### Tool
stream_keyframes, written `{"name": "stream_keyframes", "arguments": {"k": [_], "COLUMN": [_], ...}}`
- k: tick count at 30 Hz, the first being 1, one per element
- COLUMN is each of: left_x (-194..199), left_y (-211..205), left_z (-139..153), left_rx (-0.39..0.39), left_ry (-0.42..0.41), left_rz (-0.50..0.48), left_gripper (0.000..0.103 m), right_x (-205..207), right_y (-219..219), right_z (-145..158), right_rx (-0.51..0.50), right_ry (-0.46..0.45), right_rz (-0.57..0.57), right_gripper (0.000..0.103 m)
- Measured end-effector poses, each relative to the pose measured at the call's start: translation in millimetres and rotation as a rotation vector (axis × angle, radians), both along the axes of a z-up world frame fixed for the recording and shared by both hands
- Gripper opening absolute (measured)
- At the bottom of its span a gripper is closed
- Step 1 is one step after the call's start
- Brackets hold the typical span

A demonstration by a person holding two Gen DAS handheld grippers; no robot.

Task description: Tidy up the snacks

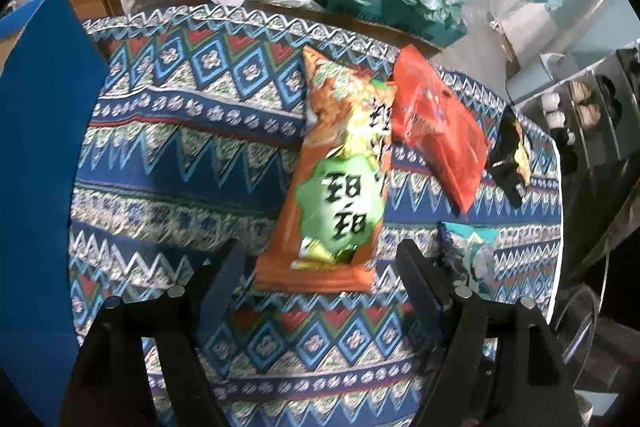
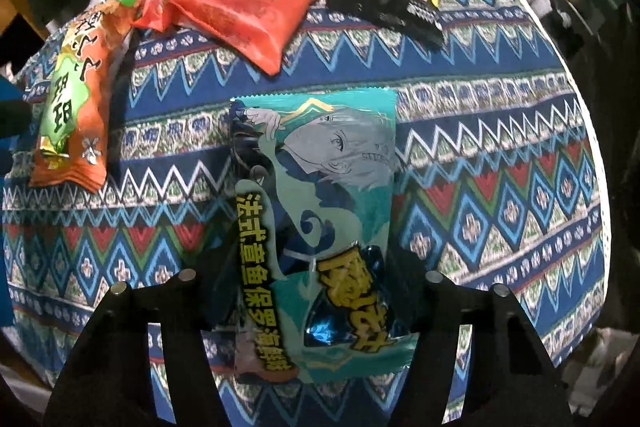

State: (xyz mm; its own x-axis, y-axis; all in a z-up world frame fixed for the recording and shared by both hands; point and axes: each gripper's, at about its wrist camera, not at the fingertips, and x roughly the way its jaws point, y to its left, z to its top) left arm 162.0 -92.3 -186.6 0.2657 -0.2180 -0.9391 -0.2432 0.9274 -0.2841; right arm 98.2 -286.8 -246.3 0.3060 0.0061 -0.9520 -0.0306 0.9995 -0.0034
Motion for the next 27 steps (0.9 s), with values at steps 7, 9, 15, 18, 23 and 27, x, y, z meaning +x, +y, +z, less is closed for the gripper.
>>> {"name": "stream_keyframes", "arguments": {"k": [7,9,15,18,23,27], "left_x": [17.5,22.4,34.0,38.0,41.7,41.8], "left_y": [-3.6,-6.5,-12.8,-12.0,-14.6,-19.3], "left_z": [-2.2,-5.3,-23.3,-31.7,-37.4,-36.6], "left_rx": [-0.028,-0.032,0.018,0.015,0.001,0.006], "left_ry": [-0.023,-0.023,0.018,0.035,0.048,0.040], "left_rz": [0.050,0.052,0.049,0.061,0.019,-0.004], "left_gripper": [0.081,0.081,0.082,0.081,0.061,0.044], "right_x": [34.1,37.3,55.0,56.1,50.3,36.7], "right_y": [-7.9,-10.9,-24.4,-28.2,-23.0,-13.6], "right_z": [2.0,4.7,13.7,19.8,32.1,36.7], "right_rx": [0.053,0.067,0.080,0.079,0.083,0.094], "right_ry": [-0.034,-0.038,-0.061,-0.072,-0.087,-0.094], "right_rz": [-0.015,-0.026,-0.037,-0.032,-0.009,0.014], "right_gripper": [0.063,0.063,0.063,0.063,0.063,0.063]}}
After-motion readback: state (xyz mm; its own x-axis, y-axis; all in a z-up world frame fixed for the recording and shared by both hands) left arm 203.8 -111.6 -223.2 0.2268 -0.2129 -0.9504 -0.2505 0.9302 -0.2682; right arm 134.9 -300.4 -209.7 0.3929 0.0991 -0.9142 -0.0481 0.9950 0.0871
